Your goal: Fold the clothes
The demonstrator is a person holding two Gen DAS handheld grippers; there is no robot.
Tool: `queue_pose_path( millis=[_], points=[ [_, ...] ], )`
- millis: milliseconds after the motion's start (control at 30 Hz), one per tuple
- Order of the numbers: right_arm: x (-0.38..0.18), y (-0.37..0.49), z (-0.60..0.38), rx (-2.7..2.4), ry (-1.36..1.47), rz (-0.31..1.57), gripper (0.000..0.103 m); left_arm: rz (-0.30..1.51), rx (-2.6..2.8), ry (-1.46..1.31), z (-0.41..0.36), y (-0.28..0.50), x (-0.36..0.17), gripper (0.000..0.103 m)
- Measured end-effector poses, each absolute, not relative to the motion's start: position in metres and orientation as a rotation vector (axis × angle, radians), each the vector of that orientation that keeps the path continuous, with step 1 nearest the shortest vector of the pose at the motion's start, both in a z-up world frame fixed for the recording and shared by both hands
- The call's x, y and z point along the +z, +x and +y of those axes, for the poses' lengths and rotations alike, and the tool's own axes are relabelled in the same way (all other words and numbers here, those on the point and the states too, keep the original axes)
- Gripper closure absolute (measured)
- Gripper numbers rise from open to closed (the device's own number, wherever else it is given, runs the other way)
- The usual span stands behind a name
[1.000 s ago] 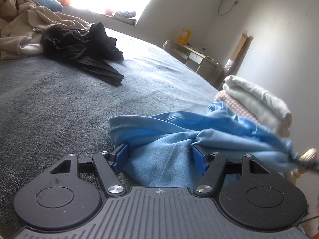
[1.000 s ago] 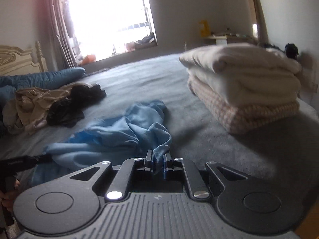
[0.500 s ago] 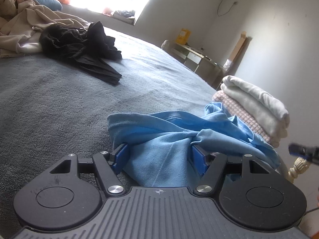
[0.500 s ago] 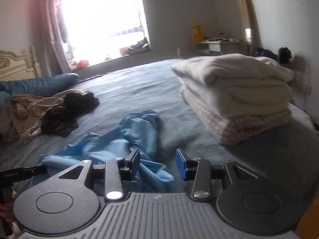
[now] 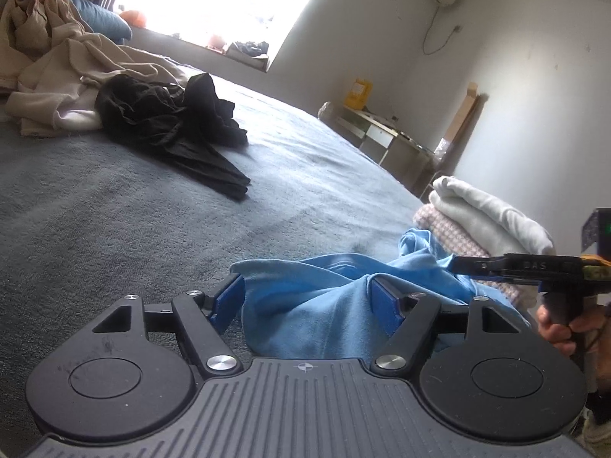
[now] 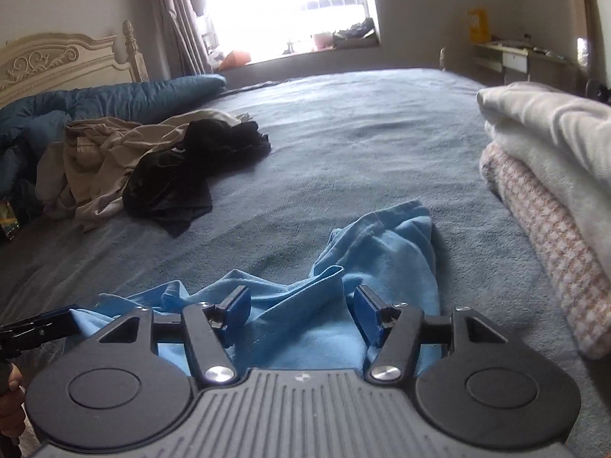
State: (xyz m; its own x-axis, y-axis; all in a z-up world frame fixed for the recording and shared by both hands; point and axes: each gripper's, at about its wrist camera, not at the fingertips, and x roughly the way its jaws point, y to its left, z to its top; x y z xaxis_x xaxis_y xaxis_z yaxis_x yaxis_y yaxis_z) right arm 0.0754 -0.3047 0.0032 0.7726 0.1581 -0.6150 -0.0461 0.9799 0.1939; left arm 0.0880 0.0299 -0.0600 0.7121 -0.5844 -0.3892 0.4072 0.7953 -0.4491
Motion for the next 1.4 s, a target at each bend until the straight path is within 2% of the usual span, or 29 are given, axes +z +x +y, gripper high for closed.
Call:
queue_pose_path(
  millis=[67,133,200,300,500,767,900,1133,1167,1233,1267,1400],
  points=[
    [-0.005,0.086,-0.31,0.123,0.18,0.726,0.042,0.546,-0.565,-0.338,0.03,0.087,-0.06,0.031],
    [-0.01,0.092,-0.315,0.135,0.196,0.751,0.055,0.549,-0.568,-0.332,0.03,0.087,-0.059,0.031],
    [-0.009,0.088,-0.318,0.147,0.208,0.727,0.088,0.553,-0.581,-0.343,0.032,0.085,-0.058,0.031],
    [0.006,0.063,-0.325,0.172,0.231,0.611,0.095,0.549,-0.6,-0.363,0.037,0.081,-0.056,0.03],
    [0.047,-0.018,-0.352,0.311,0.33,0.388,0.095,0.535,-0.606,-0.431,0.048,0.077,-0.049,0.027],
    [0.062,-0.138,-0.386,0.426,0.326,0.239,0.095,0.516,-0.647,-0.421,0.036,0.064,-0.037,0.025],
    [0.054,-0.191,-0.402,0.322,0.288,0.253,0.095,0.519,-0.69,-0.391,0.021,0.058,-0.034,0.023],
    [0.004,-0.218,-0.429,0.023,0.222,0.469,0.094,0.579,-0.731,-0.363,-0.012,0.062,-0.047,0.023],
    [-0.004,-0.213,-0.429,-0.036,0.198,0.522,0.091,0.588,-0.733,-0.353,-0.017,0.063,-0.049,0.023],
    [-0.014,-0.205,-0.431,-0.145,0.167,0.612,0.075,0.613,-0.726,-0.33,-0.026,0.064,-0.054,0.023],
    [-0.015,-0.203,-0.435,-0.187,0.177,0.628,0.059,0.619,-0.72,-0.321,-0.029,0.065,-0.055,0.023],
    [0.0,-0.204,-0.446,-0.176,0.266,0.527,0.053,0.636,-0.704,-0.305,-0.034,0.07,-0.059,0.023]
  ],
)
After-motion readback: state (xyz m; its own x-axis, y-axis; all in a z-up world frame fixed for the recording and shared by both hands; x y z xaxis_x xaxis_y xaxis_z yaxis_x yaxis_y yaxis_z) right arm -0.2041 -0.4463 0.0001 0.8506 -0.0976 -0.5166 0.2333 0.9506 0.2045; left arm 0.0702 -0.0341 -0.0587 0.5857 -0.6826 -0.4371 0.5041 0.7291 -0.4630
